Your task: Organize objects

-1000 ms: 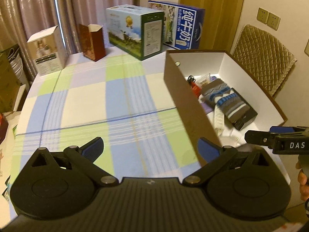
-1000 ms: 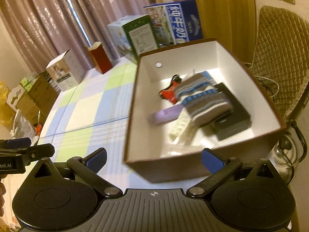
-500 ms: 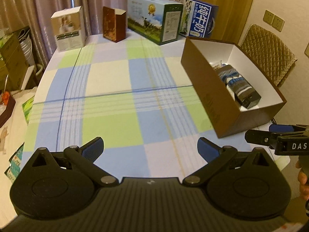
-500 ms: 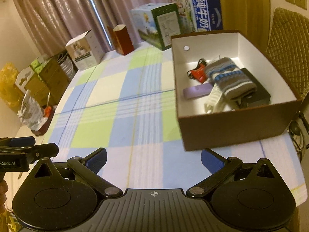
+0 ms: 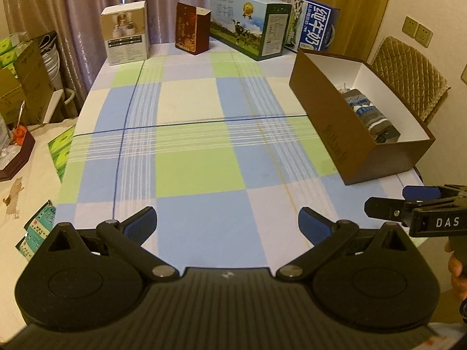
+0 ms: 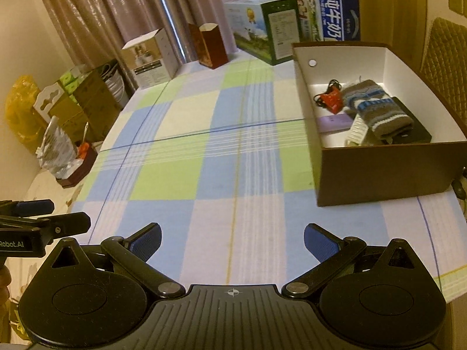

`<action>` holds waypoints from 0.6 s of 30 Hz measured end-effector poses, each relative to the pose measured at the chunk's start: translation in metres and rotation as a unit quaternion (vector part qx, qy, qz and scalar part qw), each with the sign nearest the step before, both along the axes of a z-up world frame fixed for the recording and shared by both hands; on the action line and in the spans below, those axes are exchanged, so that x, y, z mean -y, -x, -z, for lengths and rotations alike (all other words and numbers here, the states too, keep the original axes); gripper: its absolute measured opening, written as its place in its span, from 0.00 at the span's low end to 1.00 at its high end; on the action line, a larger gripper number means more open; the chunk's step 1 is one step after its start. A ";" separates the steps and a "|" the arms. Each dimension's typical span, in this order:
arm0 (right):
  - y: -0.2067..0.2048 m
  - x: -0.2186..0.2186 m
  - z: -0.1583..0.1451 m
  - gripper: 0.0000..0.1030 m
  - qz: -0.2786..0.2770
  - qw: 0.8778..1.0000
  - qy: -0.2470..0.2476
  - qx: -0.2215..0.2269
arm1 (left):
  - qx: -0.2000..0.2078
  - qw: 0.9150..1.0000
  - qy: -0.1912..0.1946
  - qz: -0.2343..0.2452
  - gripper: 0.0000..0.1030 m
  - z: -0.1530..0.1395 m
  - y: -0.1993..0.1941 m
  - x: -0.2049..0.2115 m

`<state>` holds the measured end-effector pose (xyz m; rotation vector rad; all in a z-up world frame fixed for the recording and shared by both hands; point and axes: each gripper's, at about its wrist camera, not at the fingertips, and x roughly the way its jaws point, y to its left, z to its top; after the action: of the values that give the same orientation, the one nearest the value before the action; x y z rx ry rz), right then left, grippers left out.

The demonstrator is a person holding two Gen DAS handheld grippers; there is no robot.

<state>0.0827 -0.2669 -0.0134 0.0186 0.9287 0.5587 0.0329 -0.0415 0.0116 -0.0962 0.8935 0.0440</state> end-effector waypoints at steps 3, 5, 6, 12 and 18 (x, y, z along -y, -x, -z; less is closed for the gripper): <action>0.004 -0.007 0.001 0.98 -0.005 1.000 0.002 0.001 | -0.001 1.000 0.002 -0.006 0.99 0.001 0.005 -0.008; 0.006 -0.011 0.001 0.98 -0.008 1.000 0.003 0.001 | 0.000 1.000 0.001 -0.009 0.99 0.002 0.008 -0.012; 0.007 -0.012 0.001 0.98 -0.010 1.000 0.004 0.001 | 0.001 1.000 0.001 -0.010 0.99 0.002 0.010 -0.013; 0.010 -0.018 0.002 0.98 -0.015 1.000 0.005 0.002 | 0.002 1.000 0.002 -0.018 0.99 0.002 0.015 -0.021; 0.012 -0.021 0.002 0.98 -0.017 1.000 0.006 0.003 | 0.002 1.000 0.004 -0.026 0.99 0.003 0.019 -0.024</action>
<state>0.0706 -0.2456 -0.0149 -0.0088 0.9280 0.5845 0.0135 -0.0171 0.0091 -0.1261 0.8867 0.0890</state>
